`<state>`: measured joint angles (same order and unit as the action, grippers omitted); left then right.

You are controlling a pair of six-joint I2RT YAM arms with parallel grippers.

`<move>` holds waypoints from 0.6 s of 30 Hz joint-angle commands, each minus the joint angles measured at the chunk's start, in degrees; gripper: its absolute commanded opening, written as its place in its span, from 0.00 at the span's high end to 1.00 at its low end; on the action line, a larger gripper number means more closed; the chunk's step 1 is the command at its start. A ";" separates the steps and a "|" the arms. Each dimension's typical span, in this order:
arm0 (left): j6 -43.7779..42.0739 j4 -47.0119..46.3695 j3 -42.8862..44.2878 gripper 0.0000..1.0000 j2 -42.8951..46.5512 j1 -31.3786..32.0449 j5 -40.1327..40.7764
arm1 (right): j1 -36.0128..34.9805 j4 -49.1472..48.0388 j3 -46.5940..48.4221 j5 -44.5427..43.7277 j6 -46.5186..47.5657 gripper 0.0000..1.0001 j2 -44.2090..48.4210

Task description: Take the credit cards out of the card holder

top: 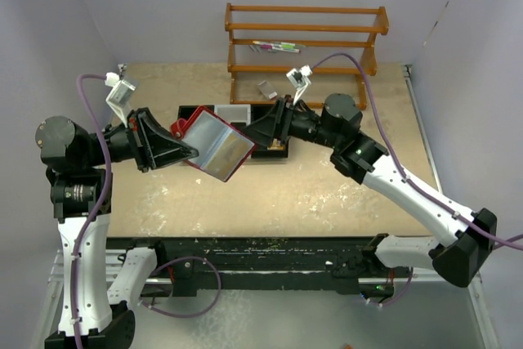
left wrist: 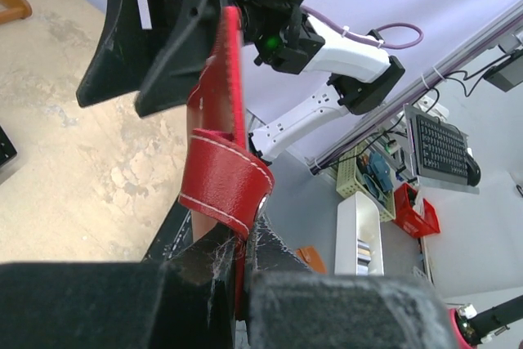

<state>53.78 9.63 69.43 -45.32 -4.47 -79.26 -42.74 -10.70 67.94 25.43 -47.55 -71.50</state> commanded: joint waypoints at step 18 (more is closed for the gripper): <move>2.90 -4.43 3.45 1.00 0.84 -0.10 -0.95 | 1.35 -27.02 -6.68 34.60 11.82 0.25 8.01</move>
<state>55.94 7.77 70.30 -44.82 -4.47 -80.16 -41.56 -26.22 60.07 50.96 -32.40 -63.26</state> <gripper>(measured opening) 0.020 0.757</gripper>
